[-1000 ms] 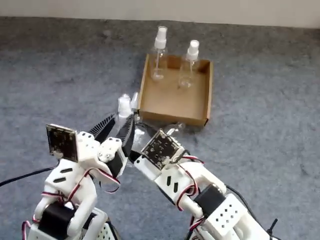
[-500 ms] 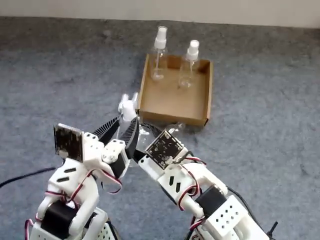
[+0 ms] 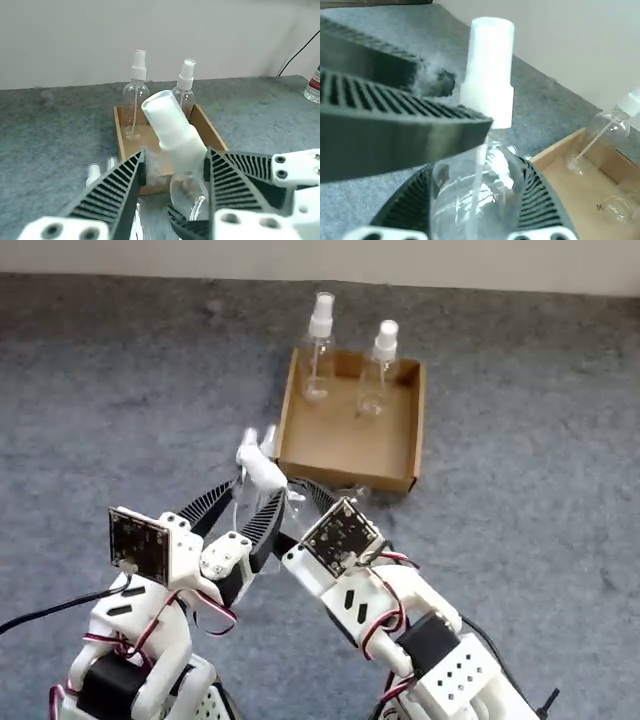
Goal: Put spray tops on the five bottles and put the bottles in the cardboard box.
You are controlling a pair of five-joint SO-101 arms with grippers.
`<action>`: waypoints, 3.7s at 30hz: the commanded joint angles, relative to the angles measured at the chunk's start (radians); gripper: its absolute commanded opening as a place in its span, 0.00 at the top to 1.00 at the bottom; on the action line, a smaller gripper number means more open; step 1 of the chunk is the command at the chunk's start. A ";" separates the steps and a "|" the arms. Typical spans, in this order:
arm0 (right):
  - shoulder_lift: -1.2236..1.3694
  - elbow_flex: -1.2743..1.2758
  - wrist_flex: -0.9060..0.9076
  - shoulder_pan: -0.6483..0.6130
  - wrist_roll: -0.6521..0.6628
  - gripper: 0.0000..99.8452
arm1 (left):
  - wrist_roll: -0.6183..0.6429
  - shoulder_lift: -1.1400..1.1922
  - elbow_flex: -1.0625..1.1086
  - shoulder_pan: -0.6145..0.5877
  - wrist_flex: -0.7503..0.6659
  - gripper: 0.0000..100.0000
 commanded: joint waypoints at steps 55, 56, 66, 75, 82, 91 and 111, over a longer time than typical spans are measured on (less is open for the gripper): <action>-0.024 0.091 -0.059 -0.044 -0.003 1.00 | -0.166 0.021 -0.122 -0.140 -0.041 0.91; -0.024 0.091 -0.059 -0.044 -0.003 1.00 | -0.166 0.001 -0.108 -0.180 -0.041 0.91; -0.024 0.094 -0.058 -0.044 -0.005 1.00 | -0.172 0.205 0.012 -0.262 -0.213 0.91; -0.028 0.094 -0.058 -0.045 -0.005 1.00 | -0.167 0.530 -0.058 -0.283 -0.316 0.91; -0.025 0.094 -0.058 -0.047 -0.005 1.00 | -0.167 0.530 -0.064 -0.213 -0.325 0.91; -0.025 0.094 -0.058 -0.047 -0.003 1.00 | -0.172 0.529 -0.081 -0.133 -0.321 0.91; -0.022 0.084 -0.058 0.056 -0.003 1.00 | -0.173 0.130 -0.062 -0.122 -0.074 0.91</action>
